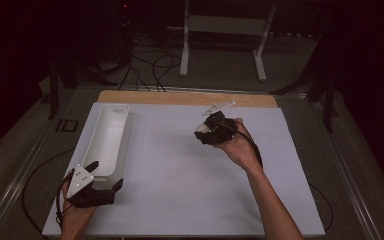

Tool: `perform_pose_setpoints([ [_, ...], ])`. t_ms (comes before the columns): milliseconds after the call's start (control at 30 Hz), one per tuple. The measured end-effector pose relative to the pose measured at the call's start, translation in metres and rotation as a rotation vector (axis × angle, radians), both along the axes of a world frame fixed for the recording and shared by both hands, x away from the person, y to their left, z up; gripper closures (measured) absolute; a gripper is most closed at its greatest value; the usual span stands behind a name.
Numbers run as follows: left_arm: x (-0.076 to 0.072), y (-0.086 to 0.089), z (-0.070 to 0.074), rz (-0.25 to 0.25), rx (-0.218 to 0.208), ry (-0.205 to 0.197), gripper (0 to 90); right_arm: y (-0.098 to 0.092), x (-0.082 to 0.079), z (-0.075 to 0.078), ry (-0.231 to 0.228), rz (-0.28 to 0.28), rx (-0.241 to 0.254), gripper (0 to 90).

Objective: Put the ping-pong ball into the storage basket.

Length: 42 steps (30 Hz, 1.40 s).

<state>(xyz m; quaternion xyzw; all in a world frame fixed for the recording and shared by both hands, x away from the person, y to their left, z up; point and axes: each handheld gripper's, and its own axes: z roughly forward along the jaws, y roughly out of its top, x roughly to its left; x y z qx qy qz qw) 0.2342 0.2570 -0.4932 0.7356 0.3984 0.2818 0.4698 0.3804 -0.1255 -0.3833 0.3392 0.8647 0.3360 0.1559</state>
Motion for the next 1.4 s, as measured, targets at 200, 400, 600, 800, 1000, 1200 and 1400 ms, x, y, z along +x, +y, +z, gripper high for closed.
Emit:
perform_pose_setpoints([
  [200, 0.000, 0.000, 0.000, 0.000, 0.000, -0.001, 0.0, 0.006, 0.002, 0.002, 0.001, 0.007, 0.002, 50.3],
  [400, 0.000, 0.000, 0.000, -0.001, 0.001, -0.001, 0.0, 0.013, 0.004, 0.004, -0.002, 0.015, 0.003, 50.3],
  [600, 0.001, 0.000, 0.000, -0.003, -0.002, 0.001, 0.0, 0.018, 0.006, 0.005, -0.002, 0.022, 0.001, 50.4],
  [800, 0.001, -0.001, 0.000, -0.004, -0.001, 0.001, 0.0, 0.021, 0.008, 0.006, 0.000, 0.029, -0.005, 50.4],
  [1000, 0.001, -0.001, 0.000, -0.004, 0.000, 0.000, 0.0, 0.026, 0.008, 0.005, -0.003, 0.035, -0.005, 50.3],
  [1200, 0.001, -0.001, 0.000, -0.003, 0.001, -0.001, 0.0, 0.030, 0.009, 0.004, -0.006, 0.041, -0.001, 50.4],
  [1400, 0.001, -0.001, 0.000, -0.003, 0.001, -0.001, 0.0, 0.035, 0.008, 0.003, 0.000, 0.045, 0.004, 50.3],
])
